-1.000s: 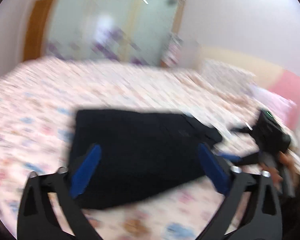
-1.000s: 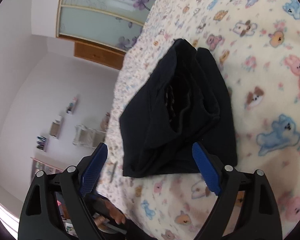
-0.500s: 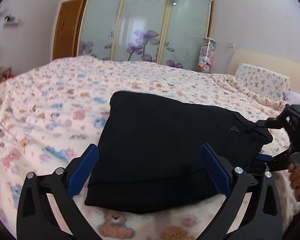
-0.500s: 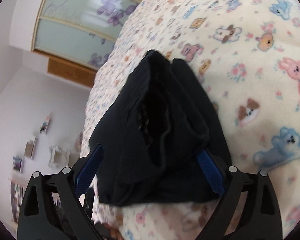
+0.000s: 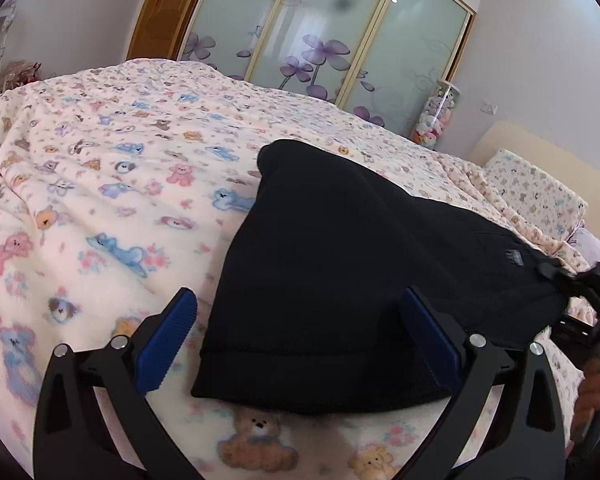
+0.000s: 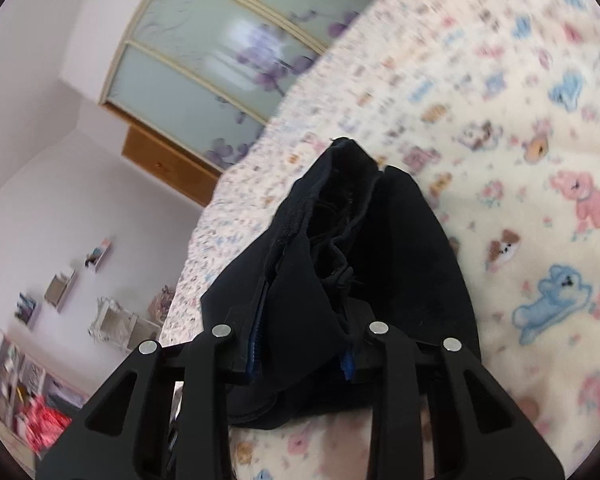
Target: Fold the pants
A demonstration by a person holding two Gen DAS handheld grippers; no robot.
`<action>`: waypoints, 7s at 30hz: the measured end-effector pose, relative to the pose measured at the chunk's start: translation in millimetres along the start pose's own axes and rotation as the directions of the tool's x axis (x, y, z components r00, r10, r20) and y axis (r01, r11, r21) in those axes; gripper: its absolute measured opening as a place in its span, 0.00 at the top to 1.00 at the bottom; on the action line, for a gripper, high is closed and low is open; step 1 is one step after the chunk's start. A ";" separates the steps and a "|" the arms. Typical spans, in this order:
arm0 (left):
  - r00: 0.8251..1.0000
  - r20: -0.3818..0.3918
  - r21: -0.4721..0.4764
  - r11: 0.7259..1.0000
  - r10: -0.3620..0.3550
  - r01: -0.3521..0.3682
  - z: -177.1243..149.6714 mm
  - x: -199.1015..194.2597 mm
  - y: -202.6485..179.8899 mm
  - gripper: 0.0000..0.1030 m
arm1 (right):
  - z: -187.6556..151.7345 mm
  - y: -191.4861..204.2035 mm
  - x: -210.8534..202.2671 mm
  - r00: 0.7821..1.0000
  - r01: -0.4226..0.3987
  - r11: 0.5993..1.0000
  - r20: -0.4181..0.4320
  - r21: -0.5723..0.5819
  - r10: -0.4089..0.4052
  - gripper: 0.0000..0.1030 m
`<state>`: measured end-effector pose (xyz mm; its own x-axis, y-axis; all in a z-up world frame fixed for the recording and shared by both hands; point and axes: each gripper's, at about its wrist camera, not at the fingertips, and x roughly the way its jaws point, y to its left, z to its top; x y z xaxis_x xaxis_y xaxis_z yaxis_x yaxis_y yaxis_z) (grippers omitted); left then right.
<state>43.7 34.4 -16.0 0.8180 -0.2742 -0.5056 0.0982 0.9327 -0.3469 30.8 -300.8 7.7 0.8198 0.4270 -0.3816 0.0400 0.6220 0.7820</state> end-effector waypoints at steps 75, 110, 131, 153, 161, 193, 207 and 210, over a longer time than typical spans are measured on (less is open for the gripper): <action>0.987 -0.136 0.362 0.931 0.089 -0.034 23.6 29.6 -45.4 0.02 | 33.5 7.8 43.2 0.945 -0.035 0.951 -0.320 -0.307 -0.069 0.12; 0.962 -0.264 0.101 0.994 0.075 -0.050 46.6 60.3 16.9 0.02 | 55.3 -56.9 100.2 0.898 0.011 0.984 -0.431 -0.175 -0.087 0.11; 0.850 -0.413 -0.253 0.938 -0.326 0.237 68.6 111.1 49.0 0.02 | 57.6 -64.8 97.7 0.894 -0.098 0.992 -0.445 -0.075 0.054 0.33; 0.887 -0.241 -0.217 0.913 -0.393 0.346 85.1 69.7 29.5 0.88 | 62.3 -11.0 71.3 0.937 -0.229 0.964 -0.301 -0.138 0.179 0.66; 0.916 -0.128 -0.169 0.919 -0.379 0.357 121.1 66.3 21.4 0.88 | 92.8 8.9 89.2 0.942 -0.285 0.949 -0.221 -0.134 0.251 0.67; 0.989 0.050 -0.185 0.972 -0.136 0.143 140.2 99.9 37.1 0.18 | 133.3 -31.2 102.2 1.000 -0.012 0.997 0.016 -0.081 0.014 0.38; 0.944 -0.237 -0.226 0.958 -0.230 0.177 104.6 192.0 11.5 0.22 | 92.9 -28.4 152.7 0.985 0.015 0.975 -0.164 -0.221 -0.052 0.41; 0.955 -0.232 -0.131 0.979 -0.185 0.158 102.0 194.3 -4.1 0.12 | 90.3 -26.9 149.3 0.988 0.007 0.979 -0.152 -0.205 -0.039 0.40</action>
<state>260.1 1.2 -32.3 0.6316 -0.4889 -0.6017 0.1513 0.8389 -0.5228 203.7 -313.1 -25.8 0.7213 0.4971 -0.4823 -0.0718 0.7463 0.6617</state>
